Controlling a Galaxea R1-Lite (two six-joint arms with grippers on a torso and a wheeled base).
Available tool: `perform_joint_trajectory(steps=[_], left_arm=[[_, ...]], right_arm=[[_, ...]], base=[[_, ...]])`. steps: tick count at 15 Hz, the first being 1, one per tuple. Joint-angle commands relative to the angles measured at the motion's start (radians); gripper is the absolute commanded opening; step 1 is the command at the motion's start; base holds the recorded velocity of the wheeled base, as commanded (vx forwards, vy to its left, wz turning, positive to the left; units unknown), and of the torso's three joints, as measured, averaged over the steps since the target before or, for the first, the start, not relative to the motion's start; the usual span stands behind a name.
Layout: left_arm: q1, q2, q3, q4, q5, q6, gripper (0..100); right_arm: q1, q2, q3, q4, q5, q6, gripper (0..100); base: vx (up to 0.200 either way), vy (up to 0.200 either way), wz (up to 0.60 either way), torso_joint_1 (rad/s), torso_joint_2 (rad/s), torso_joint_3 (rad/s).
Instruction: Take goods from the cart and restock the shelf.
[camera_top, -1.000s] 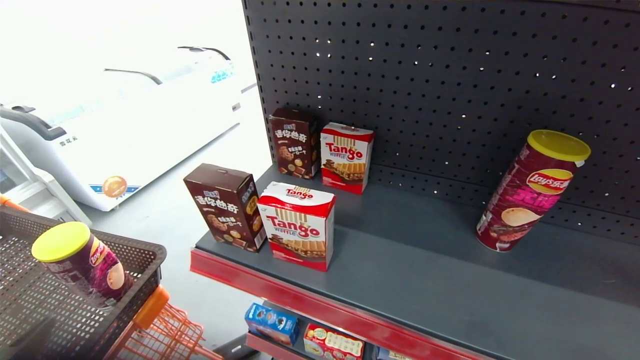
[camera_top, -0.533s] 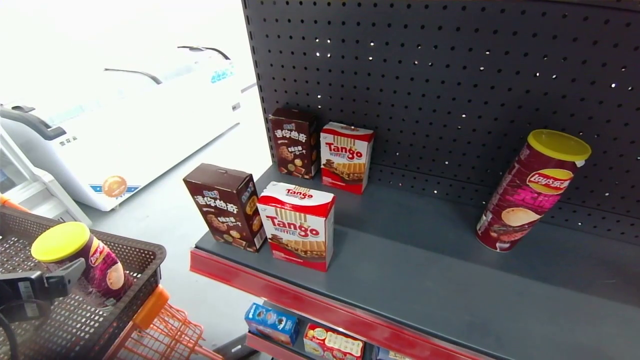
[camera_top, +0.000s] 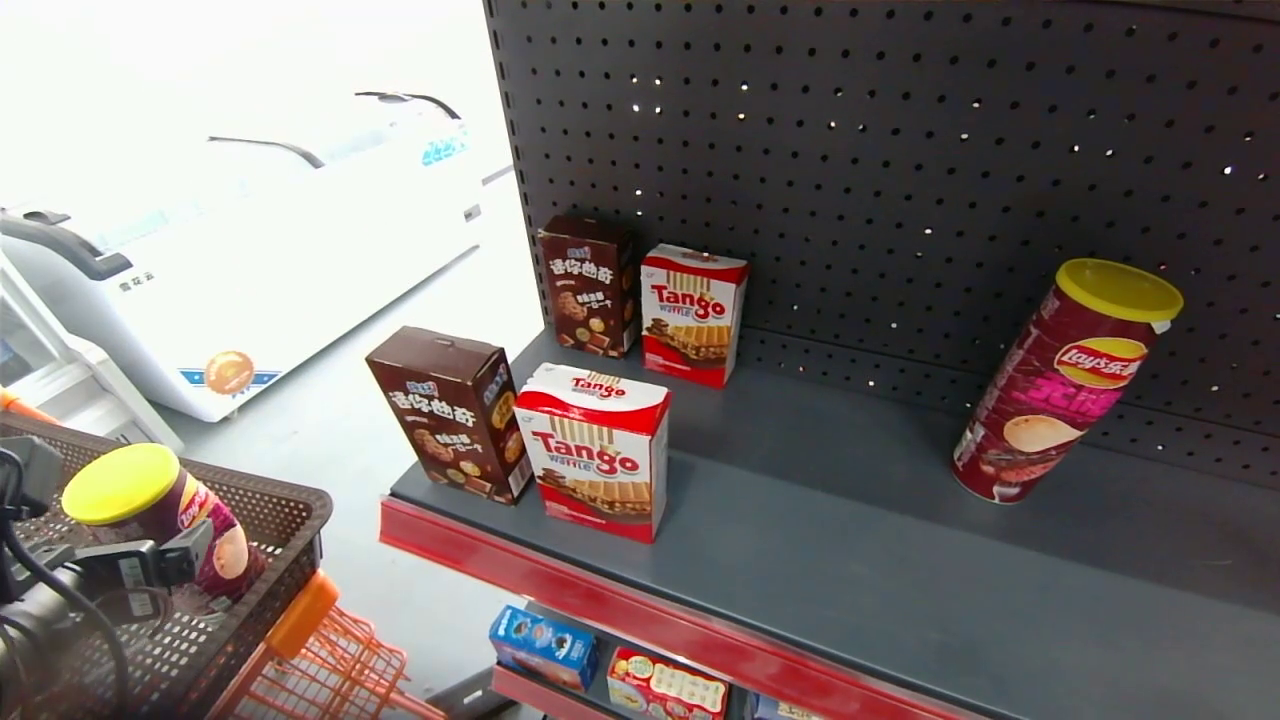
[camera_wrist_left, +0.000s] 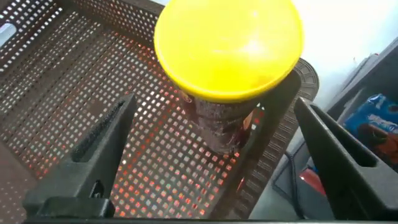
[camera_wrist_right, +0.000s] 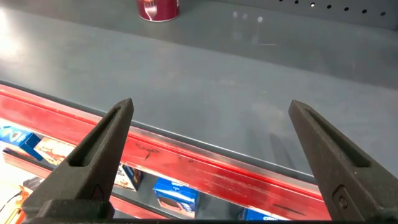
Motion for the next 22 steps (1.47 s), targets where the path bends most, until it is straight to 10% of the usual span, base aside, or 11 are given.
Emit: perform_joint_trajectory(steps=[1,6,16,17,22], left_arm=[[0.001,0.181,0.082,-0.165,-0.004,0.0,100],[0.006,0.377,0.129,-0.467,-0.004,0.001,100],[0.038,0.526,-0.101,-0.467,-0.001,-0.026,100],[0.038,0.537,-0.125,-0.467,-0.001,-0.026,0],[0.029,0.523,-0.211,-0.462,-0.002,-0.016,0]], right_arm=[[0.0,0.0,0.0,0.001,0.0,0.0,100],[0.0,0.0,0.0,-0.001,0.002,0.0,100],[0.0,0.0,0.0,-0.001,0.0,0.0,100],[0.0,0.0,0.0,0.001,0.0,0.0,100],[0.0,0.0,0.0,-0.001,0.0,0.0,100]], base=[[0.0,0.0,0.0,0.0,0.0,0.0],[0.0,0.0,0.0,0.0,0.0,0.0],[0.0,0.0,0.0,0.0,0.0,0.0],[0.0,0.0,0.0,0.0,0.0,0.0],[0.0,0.0,0.0,0.0,0.0,0.0]])
